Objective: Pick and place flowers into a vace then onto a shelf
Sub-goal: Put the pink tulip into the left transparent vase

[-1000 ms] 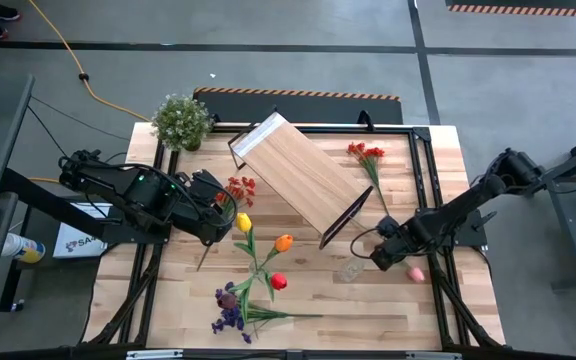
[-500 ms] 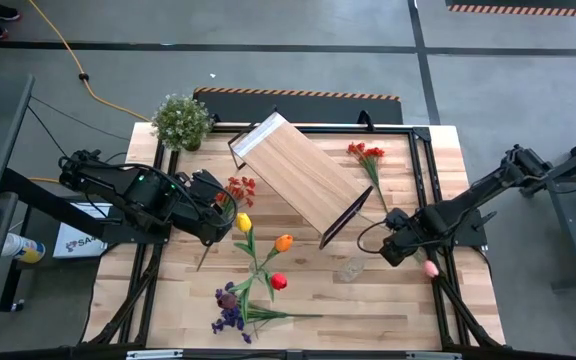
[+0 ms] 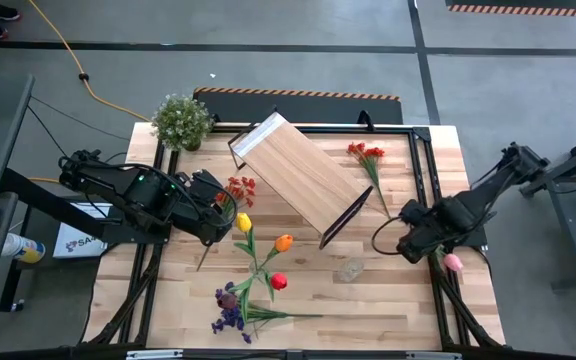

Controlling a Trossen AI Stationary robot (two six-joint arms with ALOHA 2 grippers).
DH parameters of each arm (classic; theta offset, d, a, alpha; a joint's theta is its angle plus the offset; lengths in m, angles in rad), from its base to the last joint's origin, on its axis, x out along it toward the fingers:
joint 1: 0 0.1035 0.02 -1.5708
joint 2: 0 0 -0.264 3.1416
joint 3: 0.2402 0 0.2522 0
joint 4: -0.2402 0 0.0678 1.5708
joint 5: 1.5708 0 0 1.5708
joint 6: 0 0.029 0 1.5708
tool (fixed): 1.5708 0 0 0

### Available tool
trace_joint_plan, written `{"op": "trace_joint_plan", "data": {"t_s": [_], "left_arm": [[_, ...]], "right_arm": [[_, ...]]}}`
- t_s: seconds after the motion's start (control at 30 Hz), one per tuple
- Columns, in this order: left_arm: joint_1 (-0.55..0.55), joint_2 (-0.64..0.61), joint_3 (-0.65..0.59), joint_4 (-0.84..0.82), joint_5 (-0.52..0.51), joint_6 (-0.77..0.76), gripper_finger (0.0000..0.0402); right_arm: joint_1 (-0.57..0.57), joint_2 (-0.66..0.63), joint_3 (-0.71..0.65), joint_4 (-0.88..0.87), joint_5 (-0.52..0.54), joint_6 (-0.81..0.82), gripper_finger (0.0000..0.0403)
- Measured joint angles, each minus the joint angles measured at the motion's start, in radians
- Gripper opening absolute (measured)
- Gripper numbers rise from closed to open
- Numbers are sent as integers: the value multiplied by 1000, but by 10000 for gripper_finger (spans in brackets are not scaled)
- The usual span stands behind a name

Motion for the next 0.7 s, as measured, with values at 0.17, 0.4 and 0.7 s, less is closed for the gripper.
{"op": "trace_joint_plan", "data": {"t_s": [0.17,0.4,0.7], "left_arm": [[0,0,0,0,0,5,179],[0,0,0,0,0,8,179],[0,0,0,0,0,13,179]], "right_arm": [[38,-5,50,2,-23,21,5],[88,-5,77,2,-115,37,4],[182,-4,87,4,-205,86,4]]}}
